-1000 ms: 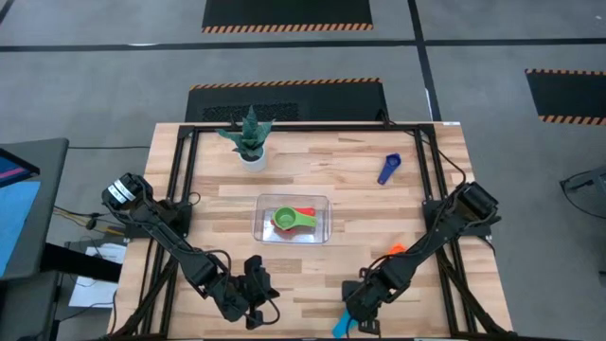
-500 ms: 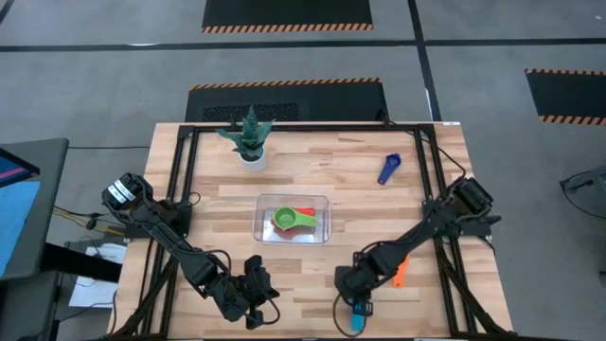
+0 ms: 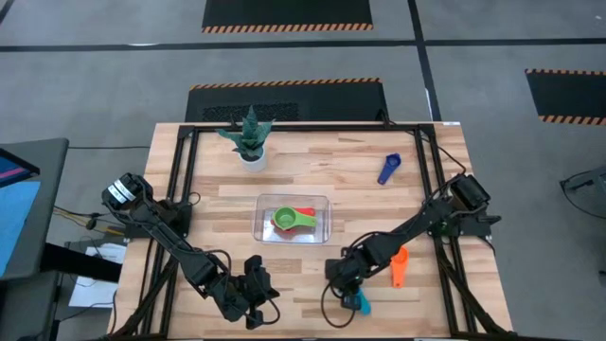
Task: Nest measuring cups in basket
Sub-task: Stack the light blue measuring cup into the green measuring cup
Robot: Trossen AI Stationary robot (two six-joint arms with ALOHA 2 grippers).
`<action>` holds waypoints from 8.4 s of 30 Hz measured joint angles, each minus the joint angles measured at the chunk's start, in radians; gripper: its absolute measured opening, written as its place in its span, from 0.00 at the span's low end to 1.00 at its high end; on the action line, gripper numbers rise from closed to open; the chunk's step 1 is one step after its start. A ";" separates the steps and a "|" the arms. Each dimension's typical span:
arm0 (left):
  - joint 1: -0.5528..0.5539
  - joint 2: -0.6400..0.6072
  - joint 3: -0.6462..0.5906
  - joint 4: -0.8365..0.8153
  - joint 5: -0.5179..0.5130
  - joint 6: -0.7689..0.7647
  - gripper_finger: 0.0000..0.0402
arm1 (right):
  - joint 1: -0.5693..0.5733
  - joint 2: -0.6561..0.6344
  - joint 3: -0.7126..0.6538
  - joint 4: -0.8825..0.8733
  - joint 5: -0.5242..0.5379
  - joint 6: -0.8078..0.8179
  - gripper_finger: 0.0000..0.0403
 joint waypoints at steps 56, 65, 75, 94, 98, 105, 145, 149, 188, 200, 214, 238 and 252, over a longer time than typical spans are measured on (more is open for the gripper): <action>0.000 0.000 0.000 -0.021 -0.007 0.002 0.00 | 0.085 0.104 0.264 -0.527 0.364 0.464 0.55; 0.000 0.000 0.000 -0.022 -0.008 0.002 0.00 | 0.095 0.103 0.264 -0.523 0.339 0.456 0.55; 0.000 0.000 0.000 -0.022 -0.010 0.003 0.00 | 0.102 0.103 0.215 -0.457 0.333 0.506 0.55; 0.000 0.000 0.000 -0.022 -0.029 0.002 0.00 | 0.077 0.085 0.230 -0.422 0.319 0.400 0.04; 0.000 0.000 0.000 -0.022 -0.030 0.003 0.00 | 0.075 0.011 0.310 -0.481 0.333 0.310 0.02; 0.000 0.000 0.000 -0.022 -0.031 0.018 0.00 | 0.095 -0.167 0.423 -0.572 0.534 0.295 0.01; 0.001 0.000 -0.001 -0.047 -0.032 -0.017 0.00 | -0.500 0.166 1.050 -0.687 0.257 -0.702 0.01; 0.001 0.000 -0.001 -0.048 -0.031 -0.017 0.00 | -0.480 0.225 1.055 -0.737 0.257 -0.753 0.01; 0.002 0.000 0.000 -0.048 -0.039 -0.026 0.00 | -0.469 0.381 1.055 -0.692 0.260 -0.781 0.01; 0.002 0.000 0.000 -0.048 -0.039 -0.026 0.00 | -0.462 0.380 0.985 -0.667 0.260 -0.776 0.01; 0.002 0.000 0.000 -0.048 -0.039 -0.026 0.00 | -0.449 0.381 0.942 -0.610 0.260 -0.797 0.01; 0.002 0.000 0.000 -0.048 -0.039 -0.039 0.00 | -0.449 0.381 0.943 -0.626 0.259 -0.834 0.13; 0.002 0.000 0.000 -0.048 -0.039 -0.044 0.00 | -0.449 0.381 0.943 -0.632 0.257 -0.827 0.17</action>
